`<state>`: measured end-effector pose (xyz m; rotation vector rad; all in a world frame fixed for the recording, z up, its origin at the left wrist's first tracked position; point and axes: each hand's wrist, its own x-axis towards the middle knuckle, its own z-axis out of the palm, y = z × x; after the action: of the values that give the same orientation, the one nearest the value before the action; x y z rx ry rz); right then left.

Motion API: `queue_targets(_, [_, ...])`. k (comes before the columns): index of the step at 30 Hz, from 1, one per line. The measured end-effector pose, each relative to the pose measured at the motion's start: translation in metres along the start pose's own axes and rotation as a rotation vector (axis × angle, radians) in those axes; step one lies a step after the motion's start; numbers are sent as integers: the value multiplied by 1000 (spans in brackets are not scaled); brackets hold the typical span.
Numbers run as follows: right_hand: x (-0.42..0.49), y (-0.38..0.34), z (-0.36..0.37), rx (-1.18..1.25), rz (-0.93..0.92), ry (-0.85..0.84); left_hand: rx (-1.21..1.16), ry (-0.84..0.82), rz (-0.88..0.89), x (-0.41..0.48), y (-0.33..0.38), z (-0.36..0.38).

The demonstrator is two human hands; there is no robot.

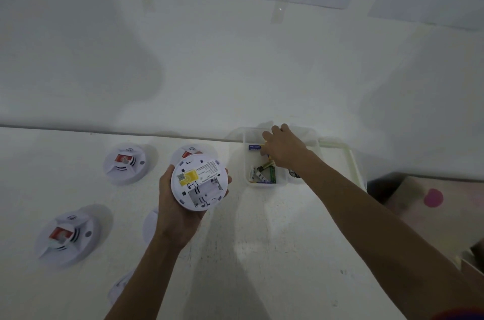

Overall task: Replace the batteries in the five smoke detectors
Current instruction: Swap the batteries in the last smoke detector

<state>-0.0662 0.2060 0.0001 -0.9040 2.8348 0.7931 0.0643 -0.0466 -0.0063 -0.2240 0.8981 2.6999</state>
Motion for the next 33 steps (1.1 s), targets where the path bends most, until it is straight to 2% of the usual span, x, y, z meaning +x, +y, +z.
queue_targets(5, [10, -6, -4, -55, -10, -13, -35, -8, -12, 0, 1, 1])
queue_targets(10, [10, -3, -4, 40, -17, 18, -102, -22, -13, 2, 2, -6])
queue_targets(13, [6, -7, -2, 77, -1, 22, -52, -30, 12, 1, 1, -7])
queue_targets(18, [9, -11, 4, 163, 24, 105, -78, -20, 17, 1, 1, -5])
queue_targets(25, [-2, -24, 7, 526, 169, 238, -34, -35, 25, -1, 4, -1])
queue_targets(29, [-14, -38, -4, 714, 252, 423, -13, -65, 28, -6, 7, 5])
queue_targets(33, [-34, -56, -34, 904, 321, 503, -28, -56, -28, -15, 14, 7])
